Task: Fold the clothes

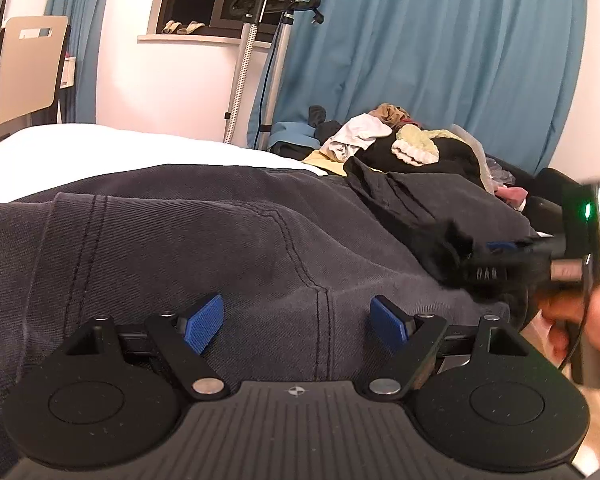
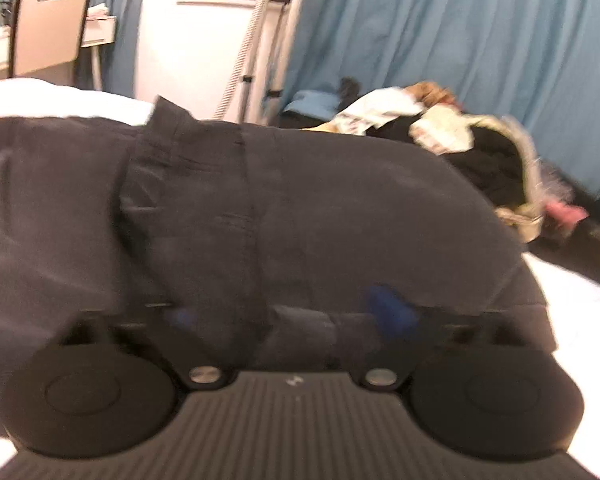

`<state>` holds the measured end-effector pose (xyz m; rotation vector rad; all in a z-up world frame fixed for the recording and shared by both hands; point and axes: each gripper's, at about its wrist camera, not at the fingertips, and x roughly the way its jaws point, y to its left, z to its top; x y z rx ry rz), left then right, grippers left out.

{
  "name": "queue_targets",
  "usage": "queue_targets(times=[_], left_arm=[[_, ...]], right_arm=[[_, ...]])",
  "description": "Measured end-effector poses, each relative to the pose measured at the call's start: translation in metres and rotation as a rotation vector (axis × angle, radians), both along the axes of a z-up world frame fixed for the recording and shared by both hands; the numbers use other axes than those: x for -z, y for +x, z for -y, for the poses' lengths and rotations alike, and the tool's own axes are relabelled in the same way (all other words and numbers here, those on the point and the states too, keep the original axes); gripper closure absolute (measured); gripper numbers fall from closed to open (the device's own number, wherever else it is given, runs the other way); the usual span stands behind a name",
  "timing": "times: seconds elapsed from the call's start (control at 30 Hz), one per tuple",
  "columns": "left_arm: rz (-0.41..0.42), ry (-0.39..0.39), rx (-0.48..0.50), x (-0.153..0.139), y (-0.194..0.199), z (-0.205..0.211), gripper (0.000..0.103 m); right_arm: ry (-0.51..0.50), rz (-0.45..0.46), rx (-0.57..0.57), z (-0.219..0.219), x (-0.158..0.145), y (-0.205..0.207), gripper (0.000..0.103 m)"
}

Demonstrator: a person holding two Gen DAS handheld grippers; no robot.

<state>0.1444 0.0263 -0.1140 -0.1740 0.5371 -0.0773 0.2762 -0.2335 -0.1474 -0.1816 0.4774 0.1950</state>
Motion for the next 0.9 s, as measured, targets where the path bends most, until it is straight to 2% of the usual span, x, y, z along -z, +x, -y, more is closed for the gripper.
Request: queue_targets(times=[0.03, 0.1, 0.13, 0.2, 0.3, 0.4, 0.53, 0.57, 0.87, 0.9], left_arm=[[0.0, 0.002, 0.0, 0.0, 0.0, 0.0, 0.02], [0.002, 0.005, 0.0, 0.001, -0.001, 0.001, 0.02], [0.002, 0.007, 0.0, 0.001, -0.001, 0.001, 0.02], [0.004, 0.015, -0.001, 0.001, -0.001, 0.002, 0.02], [0.006, 0.03, -0.003, 0.002, 0.0, 0.004, 0.02], [0.006, 0.037, -0.006, 0.002, 0.001, 0.005, 0.02], [0.013, 0.033, -0.011, 0.001, 0.003, 0.005, 0.02], [0.017, 0.033, -0.013, 0.002, 0.003, 0.004, 0.02], [0.089, 0.028, 0.005, -0.006, 0.002, 0.009, 0.02], [0.089, 0.033, 0.006, -0.006, 0.003, 0.011, 0.02]], right_arm=[[0.014, 0.002, -0.001, 0.003, -0.006, 0.0, 0.068], [0.043, 0.007, -0.003, 0.01, -0.019, 0.001, 0.076], [0.057, 0.009, -0.005, 0.014, -0.025, 0.001, 0.092], [0.085, 0.013, -0.007, 0.02, -0.038, 0.002, 0.093], [0.125, 0.112, 0.036, 0.054, -0.085, 0.0, 0.094], [0.154, 0.23, 0.127, 0.103, -0.135, -0.002, 0.095], [0.194, 0.344, 0.297, 0.178, -0.186, -0.006, 0.095], [0.207, 0.349, 0.345, 0.197, -0.189, -0.006, 0.095], [0.292, 0.245, 0.745, 0.362, -0.134, 0.008, 0.095], [0.311, 0.21, 0.787, 0.379, -0.116, 0.011, 0.095]])
